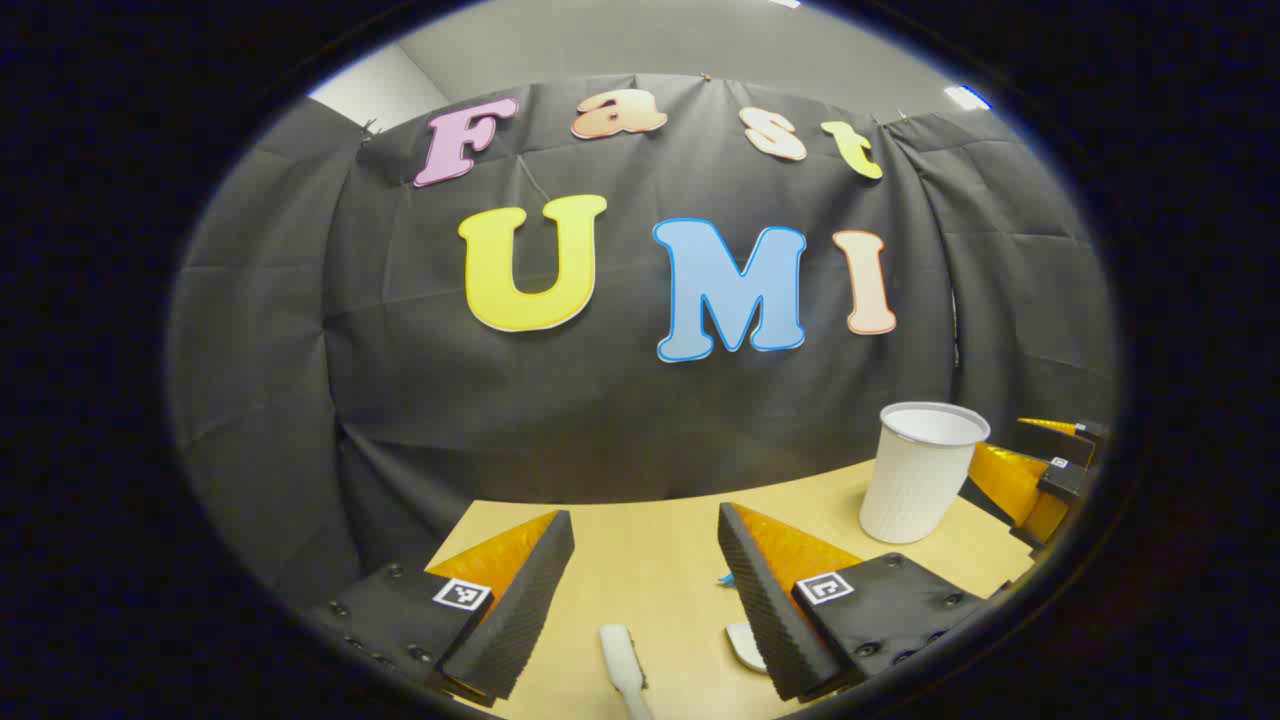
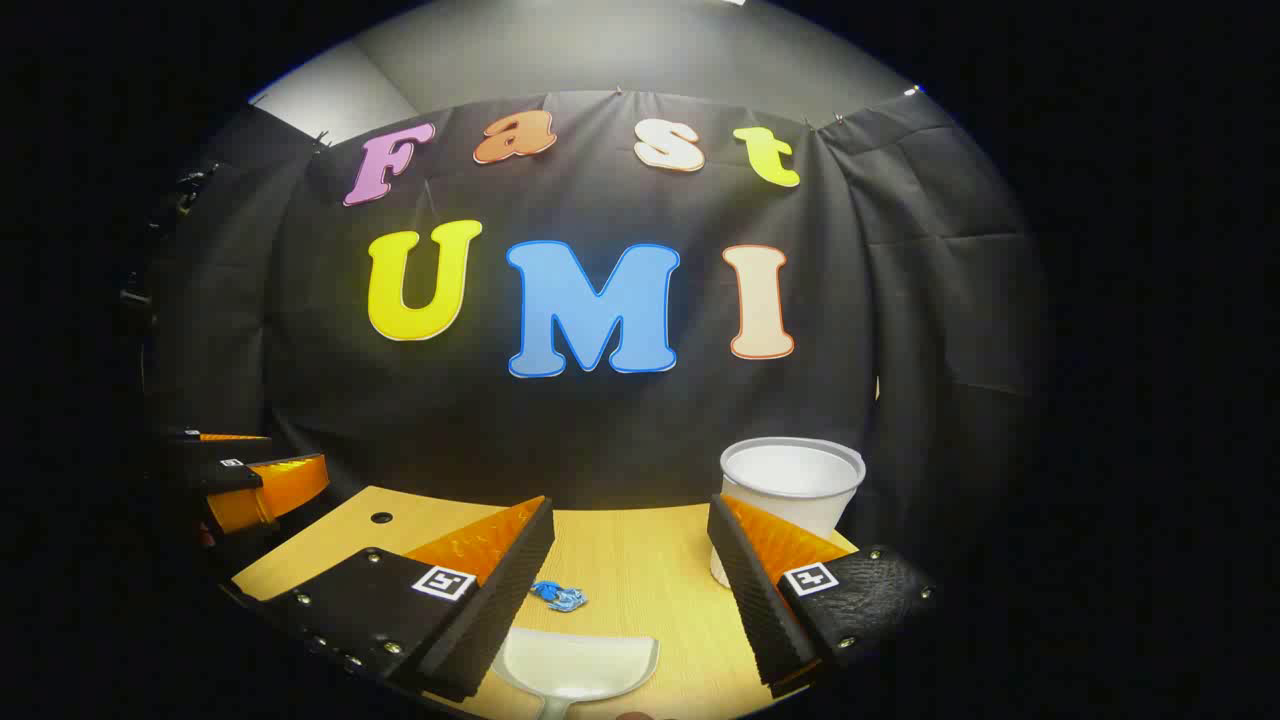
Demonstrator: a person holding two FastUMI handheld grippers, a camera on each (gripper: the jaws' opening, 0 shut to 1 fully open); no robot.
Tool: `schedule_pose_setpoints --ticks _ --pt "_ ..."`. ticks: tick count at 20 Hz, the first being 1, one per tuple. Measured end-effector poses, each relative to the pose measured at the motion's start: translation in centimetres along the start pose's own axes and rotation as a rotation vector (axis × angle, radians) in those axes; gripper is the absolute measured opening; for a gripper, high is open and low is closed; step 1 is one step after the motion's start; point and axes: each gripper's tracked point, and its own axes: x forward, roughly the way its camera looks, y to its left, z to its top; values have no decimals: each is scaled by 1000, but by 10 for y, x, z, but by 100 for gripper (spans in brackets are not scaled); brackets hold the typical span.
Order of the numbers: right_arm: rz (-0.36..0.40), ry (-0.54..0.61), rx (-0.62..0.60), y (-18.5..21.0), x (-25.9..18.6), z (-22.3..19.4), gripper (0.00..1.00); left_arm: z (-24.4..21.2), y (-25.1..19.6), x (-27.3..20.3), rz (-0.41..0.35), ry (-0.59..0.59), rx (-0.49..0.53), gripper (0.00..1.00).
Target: Pick up the small broom and dustpan from the desktop, sweep the trash into the dustpan with the broom, and then empty the trash into the garbage bin.
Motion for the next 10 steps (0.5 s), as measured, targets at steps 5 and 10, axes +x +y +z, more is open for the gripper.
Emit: schedule_pose_setpoints --ticks 5,10 --pt "17 16 8 14 3 -3 96 -4 4 -1 -2 11 -2 97" --pt "33 51 9 23 4 -12 96 -9 8 -1 1 21 3 97"
